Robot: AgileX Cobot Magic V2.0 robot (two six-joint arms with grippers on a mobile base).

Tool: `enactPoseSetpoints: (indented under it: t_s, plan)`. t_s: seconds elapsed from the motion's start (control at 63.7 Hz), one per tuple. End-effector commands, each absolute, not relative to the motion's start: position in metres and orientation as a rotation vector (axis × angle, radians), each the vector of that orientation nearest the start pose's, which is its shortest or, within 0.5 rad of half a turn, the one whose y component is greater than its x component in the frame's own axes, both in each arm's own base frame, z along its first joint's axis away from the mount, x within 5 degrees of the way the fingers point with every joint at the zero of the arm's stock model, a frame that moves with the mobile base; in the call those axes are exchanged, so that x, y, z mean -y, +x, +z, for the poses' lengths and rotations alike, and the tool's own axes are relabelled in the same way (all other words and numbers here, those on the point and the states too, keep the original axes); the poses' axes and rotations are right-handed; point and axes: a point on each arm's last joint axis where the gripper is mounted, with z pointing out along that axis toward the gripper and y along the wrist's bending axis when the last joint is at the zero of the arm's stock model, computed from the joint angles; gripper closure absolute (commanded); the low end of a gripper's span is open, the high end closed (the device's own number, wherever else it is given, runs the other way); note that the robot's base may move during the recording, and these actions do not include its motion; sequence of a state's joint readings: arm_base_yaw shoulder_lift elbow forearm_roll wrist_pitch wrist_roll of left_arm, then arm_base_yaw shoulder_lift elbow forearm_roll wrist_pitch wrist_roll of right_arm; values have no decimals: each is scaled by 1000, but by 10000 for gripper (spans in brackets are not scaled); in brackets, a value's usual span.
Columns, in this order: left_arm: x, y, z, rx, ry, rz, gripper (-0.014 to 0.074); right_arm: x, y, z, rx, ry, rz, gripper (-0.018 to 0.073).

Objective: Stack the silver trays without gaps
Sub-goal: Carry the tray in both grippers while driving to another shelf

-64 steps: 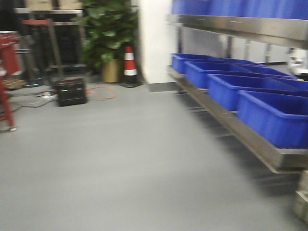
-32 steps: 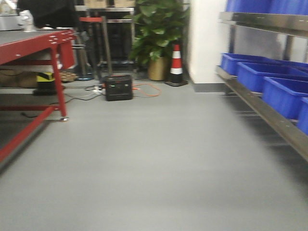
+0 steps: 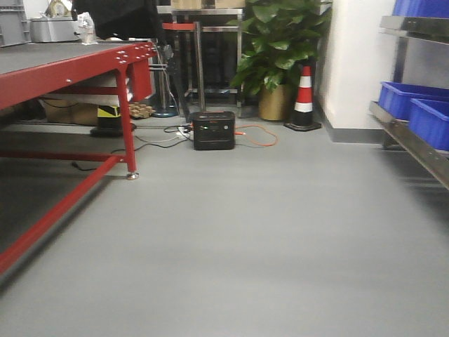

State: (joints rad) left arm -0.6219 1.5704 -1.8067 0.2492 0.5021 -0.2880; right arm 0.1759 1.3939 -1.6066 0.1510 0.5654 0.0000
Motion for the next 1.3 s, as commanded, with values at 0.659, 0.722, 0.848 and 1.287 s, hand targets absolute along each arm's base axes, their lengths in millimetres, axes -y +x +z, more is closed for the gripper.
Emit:
enactPoseSetpoints:
  t_s: [0.659,0.722,0.848,1.287]
  plan:
    - [199,292,503,-1638,389,-432,615,-61,300,490,-1768,-110,279,639]
    - [199,292,503,-1638,389,-432,615,-61,300,490,-1768,-110,279,639]
    - [199,292,503,-1638,389,-432,615,-61,300,490,-1768,-110,279,639]
    - [198,293,503,-1638,387,-428,615,-61,300,490,-1766,-110,279,639]
